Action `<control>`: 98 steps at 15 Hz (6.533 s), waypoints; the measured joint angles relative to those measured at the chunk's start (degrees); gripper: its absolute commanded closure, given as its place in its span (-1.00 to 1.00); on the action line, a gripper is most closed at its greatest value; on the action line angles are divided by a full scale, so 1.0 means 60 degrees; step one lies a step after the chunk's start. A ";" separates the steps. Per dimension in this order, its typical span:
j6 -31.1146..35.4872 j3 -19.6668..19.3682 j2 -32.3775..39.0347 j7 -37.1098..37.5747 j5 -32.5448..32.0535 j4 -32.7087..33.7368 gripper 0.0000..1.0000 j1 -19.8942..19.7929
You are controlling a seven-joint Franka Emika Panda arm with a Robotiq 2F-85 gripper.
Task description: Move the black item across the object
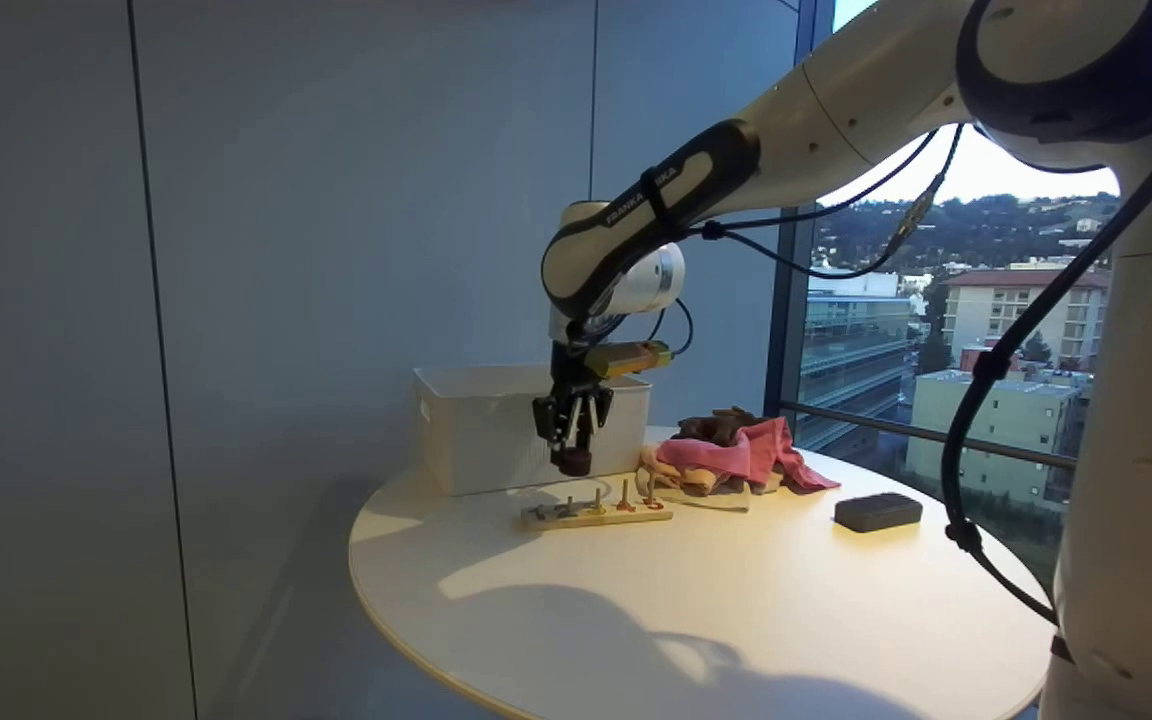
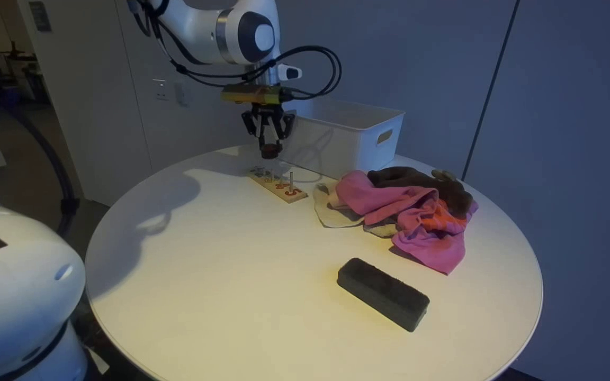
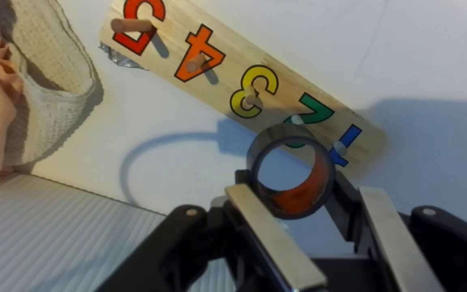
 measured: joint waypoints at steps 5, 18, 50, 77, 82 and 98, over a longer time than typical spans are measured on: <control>-0.0214 -0.0033 -0.0210 0.0710 -0.0096 -0.0060 0.51 -0.0016; -0.0409 -0.0261 0.0091 0.1757 -0.0117 -0.0389 -0.14 -0.0114; -0.0555 -0.0254 0.0719 -0.5129 -0.0340 -0.0399 -1.00 -0.0381; -0.0226 -0.0131 0.0409 -0.4343 0.0116 -0.0382 0.83 -0.0279; -0.0208 -0.0114 0.0157 -0.3838 -0.0026 -0.0487 -0.20 -0.0242; -0.0704 -0.0094 0.0347 -0.2583 -0.0379 -0.0497 -1.00 -0.0102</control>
